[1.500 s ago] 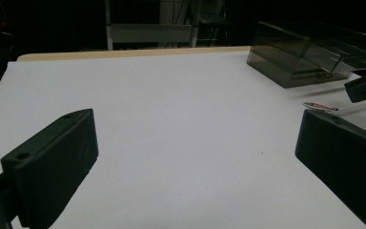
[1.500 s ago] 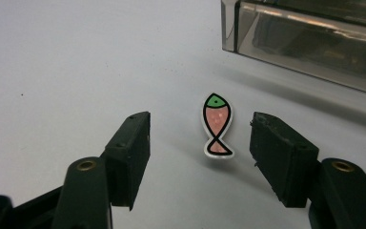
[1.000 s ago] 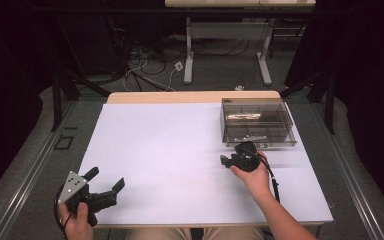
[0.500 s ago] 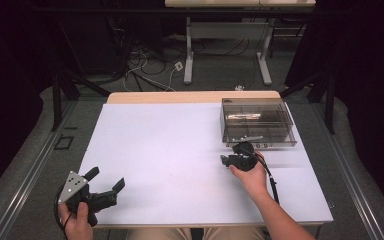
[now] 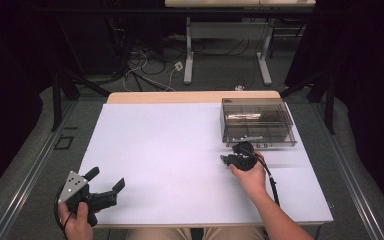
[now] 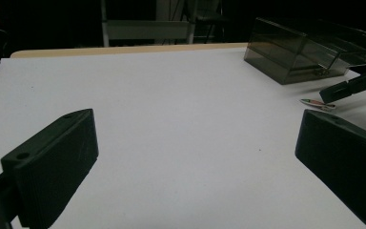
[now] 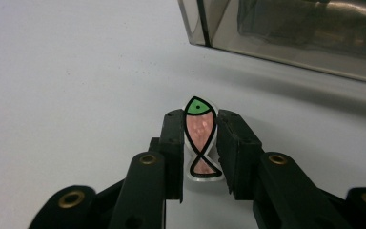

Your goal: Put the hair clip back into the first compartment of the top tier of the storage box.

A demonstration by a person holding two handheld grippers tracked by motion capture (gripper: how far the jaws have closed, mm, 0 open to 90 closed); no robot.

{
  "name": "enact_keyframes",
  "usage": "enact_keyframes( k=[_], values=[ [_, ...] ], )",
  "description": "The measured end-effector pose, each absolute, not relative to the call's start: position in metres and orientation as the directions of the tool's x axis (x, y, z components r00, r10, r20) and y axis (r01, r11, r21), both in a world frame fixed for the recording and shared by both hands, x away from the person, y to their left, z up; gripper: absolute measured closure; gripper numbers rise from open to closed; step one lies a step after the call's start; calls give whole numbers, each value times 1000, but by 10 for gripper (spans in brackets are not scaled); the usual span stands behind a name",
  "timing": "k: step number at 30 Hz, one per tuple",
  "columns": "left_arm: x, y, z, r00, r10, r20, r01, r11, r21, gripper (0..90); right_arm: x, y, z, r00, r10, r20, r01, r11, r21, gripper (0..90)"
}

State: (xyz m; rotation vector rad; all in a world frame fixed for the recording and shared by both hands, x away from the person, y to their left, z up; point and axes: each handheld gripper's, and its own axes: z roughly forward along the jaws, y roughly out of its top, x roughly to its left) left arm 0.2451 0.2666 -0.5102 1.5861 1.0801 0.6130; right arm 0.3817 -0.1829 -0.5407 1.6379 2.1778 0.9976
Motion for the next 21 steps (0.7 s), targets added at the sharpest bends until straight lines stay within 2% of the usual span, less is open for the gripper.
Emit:
enact_keyframes(
  k=[21],
  values=[
    [246, 266, -511, 458, 876, -148, 333, -15, 943, 7, 385, -184, -546, -330, 921, 207, 781, 143, 608, 750]
  ],
)
